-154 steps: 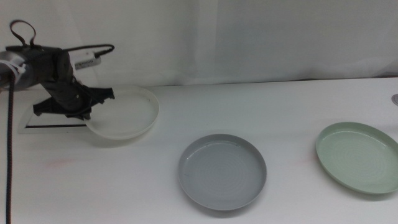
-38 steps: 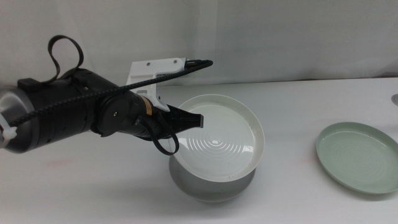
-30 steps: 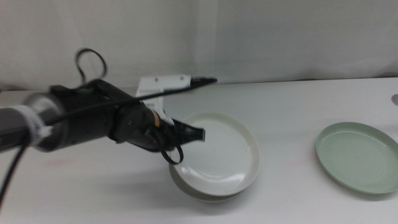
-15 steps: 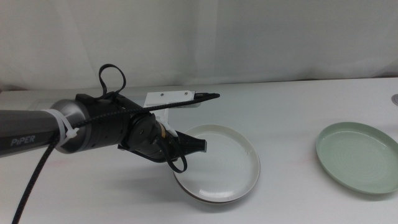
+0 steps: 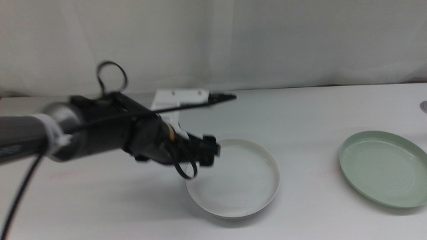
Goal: Stack the three bowls on top of each other.
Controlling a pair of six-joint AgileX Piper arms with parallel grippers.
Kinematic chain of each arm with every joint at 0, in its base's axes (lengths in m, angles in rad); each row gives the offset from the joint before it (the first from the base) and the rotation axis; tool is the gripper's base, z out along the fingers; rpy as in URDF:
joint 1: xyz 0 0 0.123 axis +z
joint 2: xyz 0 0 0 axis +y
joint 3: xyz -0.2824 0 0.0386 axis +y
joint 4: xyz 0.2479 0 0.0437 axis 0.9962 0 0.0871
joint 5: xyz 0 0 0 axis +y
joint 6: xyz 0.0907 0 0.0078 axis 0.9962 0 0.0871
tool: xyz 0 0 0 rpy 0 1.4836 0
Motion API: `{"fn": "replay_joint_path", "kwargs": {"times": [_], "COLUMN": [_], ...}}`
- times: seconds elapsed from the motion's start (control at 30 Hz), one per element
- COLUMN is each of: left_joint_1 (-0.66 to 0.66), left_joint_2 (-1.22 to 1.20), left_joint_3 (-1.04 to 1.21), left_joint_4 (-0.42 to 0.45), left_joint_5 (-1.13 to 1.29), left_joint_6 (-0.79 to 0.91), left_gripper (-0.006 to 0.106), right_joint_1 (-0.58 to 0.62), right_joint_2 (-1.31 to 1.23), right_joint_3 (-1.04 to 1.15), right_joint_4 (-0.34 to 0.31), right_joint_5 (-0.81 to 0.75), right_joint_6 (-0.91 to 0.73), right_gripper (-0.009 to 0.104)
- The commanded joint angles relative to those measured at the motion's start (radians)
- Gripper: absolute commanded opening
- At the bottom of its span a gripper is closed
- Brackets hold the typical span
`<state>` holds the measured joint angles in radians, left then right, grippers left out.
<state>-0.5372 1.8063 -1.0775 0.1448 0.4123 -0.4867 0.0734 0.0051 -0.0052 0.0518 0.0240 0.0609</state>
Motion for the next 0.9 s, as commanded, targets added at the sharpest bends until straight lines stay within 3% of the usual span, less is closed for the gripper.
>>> {"fn": "replay_joint_path", "kwargs": {"times": [0.0,0.27,0.47,0.53,0.6,0.67,0.7,0.87], "left_joint_1": [0.018,0.266,0.54,0.571,0.578,0.578,0.578,0.578], "left_joint_2": [-0.069,-0.334,-0.602,-0.7,-0.793,-0.895,-0.934,-1.168], "left_joint_3": [-0.022,-0.044,0.138,0.215,0.302,0.379,0.405,0.542], "left_joint_4": [0.055,0.222,0.239,0.239,0.239,0.239,0.239,0.239], "left_joint_5": [0.009,0.108,0.026,-0.019,-0.093,-0.151,-0.161,-0.199], "left_joint_6": [0.007,0.004,0.054,0.069,0.076,0.097,0.105,0.115], "left_gripper": [0.092,0.092,0.086,0.072,0.047,0.01,-0.003,-0.002], "right_joint_1": [-0.004,-0.004,-0.004,-0.004,-0.004,-0.004,-0.004,-0.004], "right_joint_2": [-0.004,-0.004,-0.004,-0.004,-0.004,-0.004,-0.004,-0.004], "right_joint_3": [0.04,0.04,0.04,0.04,0.04,0.04,0.04,0.04], "right_joint_4": [-0.007,-0.007,-0.007,-0.007,-0.007,-0.007,-0.007,-0.007], "right_joint_5": [-0.003,-0.003,-0.01,-0.01,-0.01,-0.01,-0.01,-0.01], "right_joint_6": [-0.008,-0.008,-0.008,-0.008,-0.008,-0.008,-0.008,-0.008], "right_gripper": [0.103,0.103,0.103,0.103,0.103,0.103,0.103,0.103]}}
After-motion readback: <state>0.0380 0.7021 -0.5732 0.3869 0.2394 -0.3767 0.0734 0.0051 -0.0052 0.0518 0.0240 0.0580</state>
